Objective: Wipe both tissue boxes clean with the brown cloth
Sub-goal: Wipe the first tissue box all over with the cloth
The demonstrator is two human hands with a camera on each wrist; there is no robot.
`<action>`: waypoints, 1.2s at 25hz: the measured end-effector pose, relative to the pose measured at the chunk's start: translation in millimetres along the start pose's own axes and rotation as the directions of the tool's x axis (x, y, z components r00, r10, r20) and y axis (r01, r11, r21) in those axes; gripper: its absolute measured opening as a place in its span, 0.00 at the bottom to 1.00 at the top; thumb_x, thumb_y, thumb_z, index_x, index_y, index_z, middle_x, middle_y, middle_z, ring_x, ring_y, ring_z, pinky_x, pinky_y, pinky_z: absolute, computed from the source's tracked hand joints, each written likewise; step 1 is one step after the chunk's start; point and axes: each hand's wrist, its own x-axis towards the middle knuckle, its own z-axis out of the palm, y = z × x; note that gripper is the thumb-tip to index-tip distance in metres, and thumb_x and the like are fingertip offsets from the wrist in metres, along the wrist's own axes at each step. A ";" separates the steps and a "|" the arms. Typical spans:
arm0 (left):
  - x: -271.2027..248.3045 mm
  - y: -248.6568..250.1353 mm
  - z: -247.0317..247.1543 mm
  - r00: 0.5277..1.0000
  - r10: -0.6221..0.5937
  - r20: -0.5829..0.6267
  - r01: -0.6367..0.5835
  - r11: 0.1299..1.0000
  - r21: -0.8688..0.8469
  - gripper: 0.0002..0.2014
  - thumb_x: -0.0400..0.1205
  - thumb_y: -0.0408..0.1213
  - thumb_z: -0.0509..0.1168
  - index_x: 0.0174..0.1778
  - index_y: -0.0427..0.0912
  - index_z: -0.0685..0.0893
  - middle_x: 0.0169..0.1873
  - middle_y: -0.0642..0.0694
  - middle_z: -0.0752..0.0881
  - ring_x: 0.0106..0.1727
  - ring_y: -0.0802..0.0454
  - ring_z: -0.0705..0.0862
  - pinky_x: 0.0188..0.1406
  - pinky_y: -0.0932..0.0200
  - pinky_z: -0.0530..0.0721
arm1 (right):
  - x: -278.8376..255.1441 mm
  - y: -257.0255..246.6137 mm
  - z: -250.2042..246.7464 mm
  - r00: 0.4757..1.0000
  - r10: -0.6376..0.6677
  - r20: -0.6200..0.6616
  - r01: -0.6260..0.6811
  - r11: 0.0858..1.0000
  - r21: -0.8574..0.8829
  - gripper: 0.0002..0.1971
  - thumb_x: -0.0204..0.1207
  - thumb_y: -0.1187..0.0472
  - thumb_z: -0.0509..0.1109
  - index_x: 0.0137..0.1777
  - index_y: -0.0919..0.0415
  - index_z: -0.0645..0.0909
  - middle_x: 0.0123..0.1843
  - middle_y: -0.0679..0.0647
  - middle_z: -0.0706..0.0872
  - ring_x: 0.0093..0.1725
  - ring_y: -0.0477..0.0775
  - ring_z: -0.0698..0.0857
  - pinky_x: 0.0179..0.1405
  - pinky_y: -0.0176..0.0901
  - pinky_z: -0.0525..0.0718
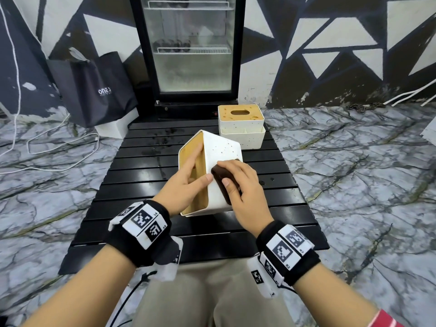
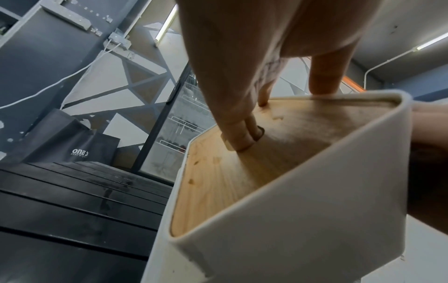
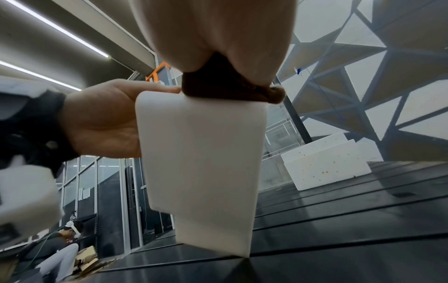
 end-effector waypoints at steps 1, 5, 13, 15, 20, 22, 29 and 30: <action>-0.6 0.3 0.4 1.000 -0.003 0.009 0.003 1.000 0.004 0.38 0.76 0.50 0.64 0.79 0.69 0.52 0.69 0.53 0.76 0.61 0.58 0.83 0.69 0.50 0.77 | 0.0 -0.2 0.9 1.000 0.008 -0.007 -0.008 1.000 0.002 0.19 0.78 0.53 0.55 0.67 0.54 0.76 0.62 0.43 0.74 0.64 0.40 0.67 0.67 0.22 0.59; -6.3 5.8 4.9 1.000 0.001 0.029 -0.001 1.000 0.009 0.40 0.73 0.52 0.65 0.79 0.66 0.52 0.65 0.59 0.77 0.59 0.38 0.83 0.66 0.51 0.79 | 19.3 1.6 -0.4 0.997 0.061 -0.039 -0.061 0.998 0.010 0.18 0.79 0.53 0.56 0.67 0.54 0.76 0.63 0.48 0.77 0.65 0.47 0.70 0.67 0.29 0.63; -7.7 4.0 1.5 1.000 -0.012 0.018 0.012 1.000 0.005 0.39 0.73 0.50 0.63 0.79 0.67 0.52 0.63 0.64 0.76 0.61 0.48 0.81 0.67 0.50 0.78 | 18.0 -0.2 1.0 0.992 0.108 -0.066 -0.109 0.994 -0.016 0.19 0.77 0.58 0.57 0.67 0.56 0.75 0.64 0.51 0.77 0.64 0.48 0.69 0.66 0.39 0.64; -8.7 3.1 1.9 1.000 -0.013 0.025 0.013 1.000 0.003 0.40 0.70 0.56 0.65 0.78 0.70 0.53 0.62 0.64 0.77 0.59 0.46 0.83 0.67 0.49 0.79 | 29.4 -0.3 0.5 0.994 0.093 -0.050 -0.095 0.995 -0.037 0.19 0.78 0.58 0.56 0.67 0.56 0.75 0.64 0.53 0.77 0.64 0.52 0.70 0.66 0.40 0.65; -8.8 1.3 0.6 0.999 -0.027 0.020 0.027 0.999 -0.023 0.40 0.69 0.58 0.65 0.77 0.73 0.54 0.65 0.59 0.77 0.59 0.45 0.84 0.68 0.46 0.78 | 40.9 7.9 -3.2 0.990 0.121 -0.066 -0.123 0.992 -0.033 0.20 0.77 0.56 0.55 0.68 0.53 0.74 0.64 0.51 0.77 0.64 0.52 0.71 0.65 0.43 0.68; -8.8 1.0 1.6 0.999 -0.026 0.026 0.027 0.999 -0.033 0.41 0.69 0.57 0.65 0.77 0.72 0.54 0.66 0.60 0.77 0.58 0.44 0.84 0.67 0.46 0.78 | 36.3 4.5 -0.7 0.990 0.117 -0.079 -0.119 0.993 -0.027 0.20 0.77 0.57 0.55 0.68 0.55 0.74 0.64 0.52 0.77 0.64 0.54 0.71 0.66 0.44 0.68; -7.6 -1.5 2.8 0.999 -0.017 0.041 0.019 0.999 -0.046 0.39 0.72 0.52 0.65 0.77 0.72 0.53 0.67 0.63 0.75 0.58 0.40 0.84 0.66 0.51 0.79 | 62.8 6.5 -5.1 0.993 0.098 -0.063 -0.100 0.994 -0.032 0.19 0.78 0.57 0.55 0.68 0.55 0.74 0.63 0.53 0.77 0.64 0.54 0.73 0.68 0.50 0.70; -6.8 -3.1 1.9 0.999 -0.017 0.037 0.019 0.998 -0.055 0.39 0.71 0.54 0.66 0.77 0.73 0.54 0.67 0.62 0.76 0.58 0.39 0.84 0.67 0.50 0.79 | 62.1 6.6 -4.2 0.992 0.105 -0.073 -0.107 0.994 -0.023 0.20 0.78 0.57 0.55 0.68 0.55 0.73 0.63 0.53 0.77 0.64 0.54 0.73 0.68 0.50 0.70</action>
